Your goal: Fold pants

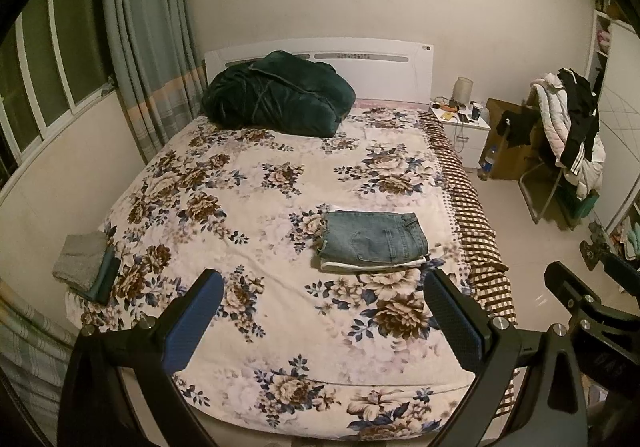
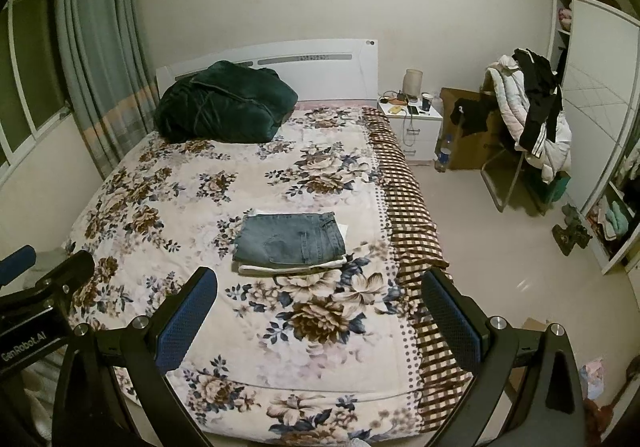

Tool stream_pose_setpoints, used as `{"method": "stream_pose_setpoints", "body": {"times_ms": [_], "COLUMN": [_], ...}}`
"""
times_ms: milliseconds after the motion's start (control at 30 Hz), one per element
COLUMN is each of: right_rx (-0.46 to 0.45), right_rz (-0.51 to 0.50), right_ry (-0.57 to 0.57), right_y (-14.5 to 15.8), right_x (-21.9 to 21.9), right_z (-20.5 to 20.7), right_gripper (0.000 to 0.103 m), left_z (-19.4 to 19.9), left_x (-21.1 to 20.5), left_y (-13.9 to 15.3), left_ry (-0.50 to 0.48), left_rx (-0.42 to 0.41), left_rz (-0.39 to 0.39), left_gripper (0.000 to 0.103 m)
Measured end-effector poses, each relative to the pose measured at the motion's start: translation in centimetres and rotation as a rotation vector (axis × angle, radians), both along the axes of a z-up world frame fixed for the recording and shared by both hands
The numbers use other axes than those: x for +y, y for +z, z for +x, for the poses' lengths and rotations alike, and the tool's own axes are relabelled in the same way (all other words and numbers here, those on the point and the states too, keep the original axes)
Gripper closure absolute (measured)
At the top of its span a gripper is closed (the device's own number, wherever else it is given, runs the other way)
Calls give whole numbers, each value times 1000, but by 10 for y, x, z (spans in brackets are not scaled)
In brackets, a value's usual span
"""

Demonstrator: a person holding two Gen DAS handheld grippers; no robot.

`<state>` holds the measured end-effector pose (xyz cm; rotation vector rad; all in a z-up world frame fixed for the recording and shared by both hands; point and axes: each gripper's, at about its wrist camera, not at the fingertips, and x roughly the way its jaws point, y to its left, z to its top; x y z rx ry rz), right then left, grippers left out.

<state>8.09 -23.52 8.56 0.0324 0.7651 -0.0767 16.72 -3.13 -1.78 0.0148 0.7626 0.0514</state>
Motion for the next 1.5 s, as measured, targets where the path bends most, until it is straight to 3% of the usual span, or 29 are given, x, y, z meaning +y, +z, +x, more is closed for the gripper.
{"method": "stream_pose_setpoints", "body": {"times_ms": [1500], "right_rx": [-18], "right_rz": [10], "right_ry": [10], "right_y": [-4], "right_x": [9], "right_z": [-4], "right_gripper": [0], "left_z": [-3], "left_x": [5], "left_y": [5], "left_ry": [26], "left_rx": [-19], "left_rz": [14], "left_gripper": [1]}}
